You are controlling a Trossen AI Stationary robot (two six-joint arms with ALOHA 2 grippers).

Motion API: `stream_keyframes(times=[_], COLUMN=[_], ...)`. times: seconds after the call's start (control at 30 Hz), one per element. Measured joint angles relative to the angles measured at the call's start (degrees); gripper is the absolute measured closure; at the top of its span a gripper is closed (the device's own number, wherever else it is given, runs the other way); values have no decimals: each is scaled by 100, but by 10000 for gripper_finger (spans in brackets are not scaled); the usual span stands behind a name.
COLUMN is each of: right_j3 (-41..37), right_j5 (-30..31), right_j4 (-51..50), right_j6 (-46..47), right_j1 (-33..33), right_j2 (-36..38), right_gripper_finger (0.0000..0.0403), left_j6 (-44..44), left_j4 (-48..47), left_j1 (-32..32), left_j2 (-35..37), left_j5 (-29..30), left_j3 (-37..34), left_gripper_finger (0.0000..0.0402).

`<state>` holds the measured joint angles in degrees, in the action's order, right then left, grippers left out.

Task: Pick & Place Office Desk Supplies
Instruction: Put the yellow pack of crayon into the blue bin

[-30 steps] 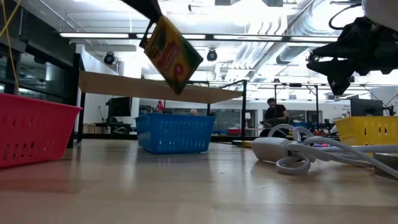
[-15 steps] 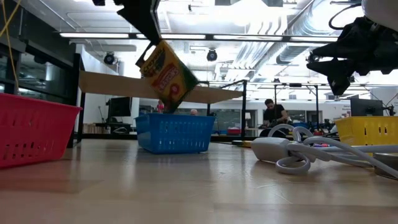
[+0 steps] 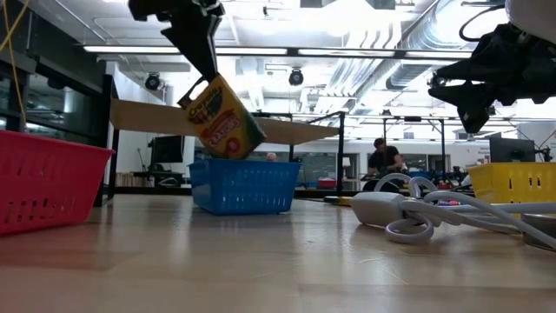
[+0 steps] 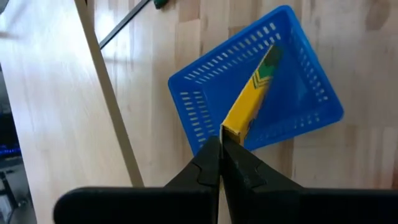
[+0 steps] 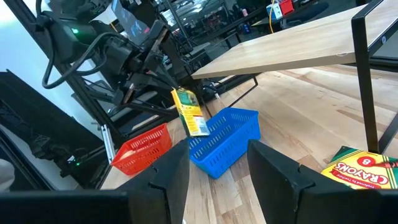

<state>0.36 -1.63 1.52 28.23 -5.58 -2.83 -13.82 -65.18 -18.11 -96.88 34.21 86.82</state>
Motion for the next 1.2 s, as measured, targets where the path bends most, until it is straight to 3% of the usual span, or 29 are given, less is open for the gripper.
stream_keyframes(times=[0.37,0.8,1.2], right_j3=[0,0,0], right_j5=[1,11,4], right_j4=[13,17,26], right_j6=[0,0,0], right_j1=[1,0,0], right_j2=[-7,-17,-17], right_gripper_finger=[253,253,253], left_j6=[-182,-2023,-2436], left_j4=[-312,-2212,-2273], left_j1=[314,422,752], left_j2=[-501,-1915,-2212], left_j5=[-153,-186,-868], left_j3=[530,2235,2304], left_gripper_finger=[401,401,401])
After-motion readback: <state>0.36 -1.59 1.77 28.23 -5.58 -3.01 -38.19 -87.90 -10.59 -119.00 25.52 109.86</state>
